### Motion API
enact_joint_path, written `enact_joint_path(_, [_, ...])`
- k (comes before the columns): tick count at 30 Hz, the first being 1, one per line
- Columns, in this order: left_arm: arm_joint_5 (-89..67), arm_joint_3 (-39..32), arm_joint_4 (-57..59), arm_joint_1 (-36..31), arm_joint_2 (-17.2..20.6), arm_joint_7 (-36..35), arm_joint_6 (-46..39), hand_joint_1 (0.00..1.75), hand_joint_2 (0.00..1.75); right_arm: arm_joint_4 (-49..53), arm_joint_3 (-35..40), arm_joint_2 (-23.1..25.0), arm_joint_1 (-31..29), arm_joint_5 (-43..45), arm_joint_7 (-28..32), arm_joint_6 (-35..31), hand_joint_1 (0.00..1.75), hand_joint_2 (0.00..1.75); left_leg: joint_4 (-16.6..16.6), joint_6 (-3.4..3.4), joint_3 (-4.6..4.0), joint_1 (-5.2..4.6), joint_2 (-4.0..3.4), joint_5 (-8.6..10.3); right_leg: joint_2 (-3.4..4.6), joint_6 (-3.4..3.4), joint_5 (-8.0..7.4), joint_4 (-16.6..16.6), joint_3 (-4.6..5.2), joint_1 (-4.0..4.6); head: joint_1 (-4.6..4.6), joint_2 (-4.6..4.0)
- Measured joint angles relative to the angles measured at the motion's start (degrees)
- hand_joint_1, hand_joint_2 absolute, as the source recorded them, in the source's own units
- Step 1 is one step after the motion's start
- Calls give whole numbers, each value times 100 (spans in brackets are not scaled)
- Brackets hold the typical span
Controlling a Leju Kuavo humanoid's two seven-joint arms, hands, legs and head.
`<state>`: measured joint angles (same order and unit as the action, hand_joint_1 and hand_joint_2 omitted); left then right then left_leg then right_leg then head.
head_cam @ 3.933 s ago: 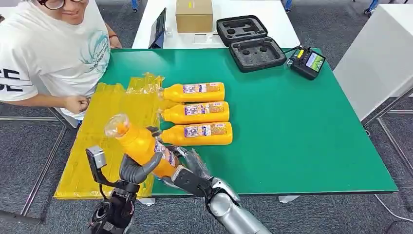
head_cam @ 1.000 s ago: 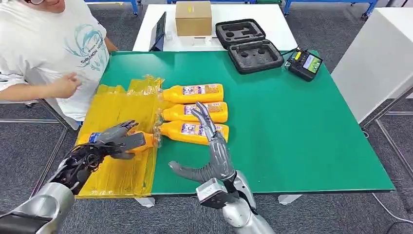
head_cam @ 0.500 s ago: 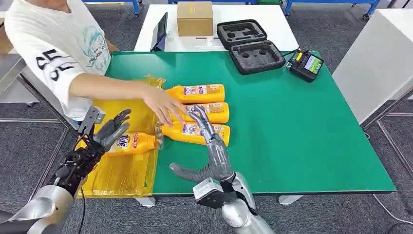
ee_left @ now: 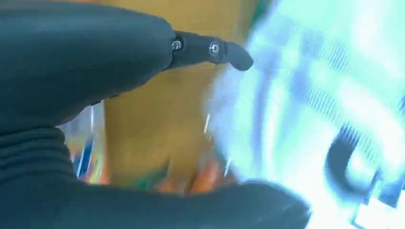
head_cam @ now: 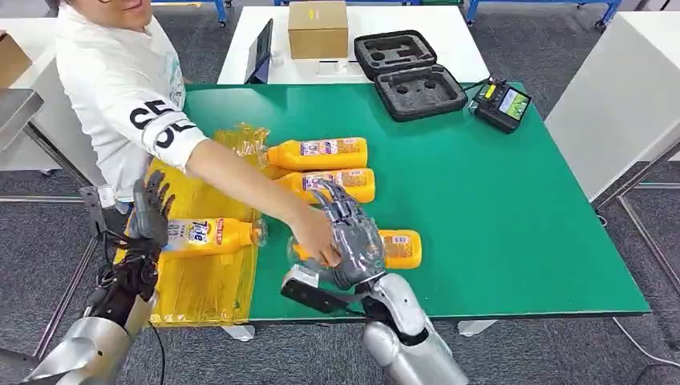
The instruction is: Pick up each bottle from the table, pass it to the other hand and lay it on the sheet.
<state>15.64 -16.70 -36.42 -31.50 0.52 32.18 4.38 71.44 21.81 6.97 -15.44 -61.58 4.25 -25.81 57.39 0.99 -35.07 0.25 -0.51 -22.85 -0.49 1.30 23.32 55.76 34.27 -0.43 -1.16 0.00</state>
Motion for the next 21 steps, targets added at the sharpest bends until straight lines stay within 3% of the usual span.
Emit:
enact_joint_path(4, [-353,322,-756,470,-68,388,-1107,0,175,-841,-273,-111,-503,-536,-684,518,0,175,3,4,-16,-2,2,9,-3,2,-2,0,11,0,0,0])
enact_joint_path(7, [-483,566,-1263,749,-118,403,-1456,0,175,-1396,-428,-151,-771,-521,-801,974,0,175,4,5,-23,-3,8,8,-12,3,-2,0,12,-2,2,0])
enact_joint_path(21, [-397,846,-2137,1324,-164,336,-1712,0,175,-1966,-553,-227,-851,-446,-1100,1484,0,175,5,6,-68,-3,5,7,-11,4,-2,0,61,1,0,0])
